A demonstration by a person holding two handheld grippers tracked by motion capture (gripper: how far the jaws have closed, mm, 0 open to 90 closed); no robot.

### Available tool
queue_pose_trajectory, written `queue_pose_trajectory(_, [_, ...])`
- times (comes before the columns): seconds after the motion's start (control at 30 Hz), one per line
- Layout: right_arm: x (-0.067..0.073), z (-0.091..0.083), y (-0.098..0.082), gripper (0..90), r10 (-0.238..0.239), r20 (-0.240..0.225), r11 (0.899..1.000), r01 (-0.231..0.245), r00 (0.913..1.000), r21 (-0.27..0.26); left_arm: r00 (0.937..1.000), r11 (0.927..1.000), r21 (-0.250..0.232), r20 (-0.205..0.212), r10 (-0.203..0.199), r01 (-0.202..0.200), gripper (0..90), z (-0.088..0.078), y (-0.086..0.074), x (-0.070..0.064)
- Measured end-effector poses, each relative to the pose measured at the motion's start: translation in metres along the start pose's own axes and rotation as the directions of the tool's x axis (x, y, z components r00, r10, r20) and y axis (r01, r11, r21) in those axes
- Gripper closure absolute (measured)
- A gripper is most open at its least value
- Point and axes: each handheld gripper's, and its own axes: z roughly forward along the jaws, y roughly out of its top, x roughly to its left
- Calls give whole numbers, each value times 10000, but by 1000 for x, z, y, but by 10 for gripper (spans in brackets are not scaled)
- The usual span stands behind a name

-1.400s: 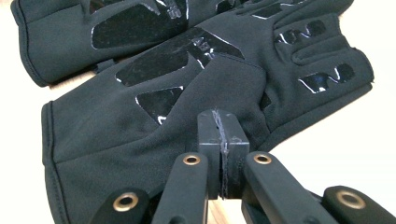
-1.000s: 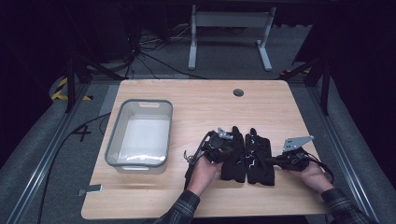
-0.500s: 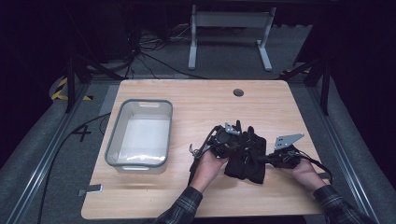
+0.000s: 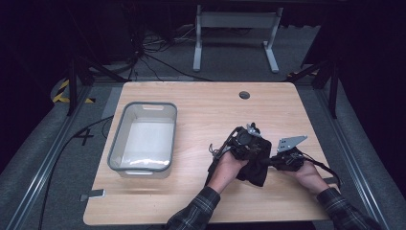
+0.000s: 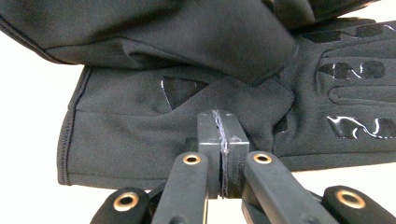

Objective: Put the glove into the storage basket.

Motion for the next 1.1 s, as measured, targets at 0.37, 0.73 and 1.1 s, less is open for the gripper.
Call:
queue_pose_trajectory(0.37, [-7,-34,-14,899,437,534,9985,-418,9976,-352,9990,9983,-480,271,350,-337,830,-9,10,-10])
queue_pose_trajectory(0.73, [-30,-60,-36,856,1068,1608,9938,-1004,9812,-478,9997,10000,-48,256,-57,59,896,-6,-7,6])
queue_pose_trajectory(1.1, [-42,-65,-45,853,1335,2012,9909,-1267,9704,-463,9962,9971,706,838,237,-296,898,21,-22,-16])
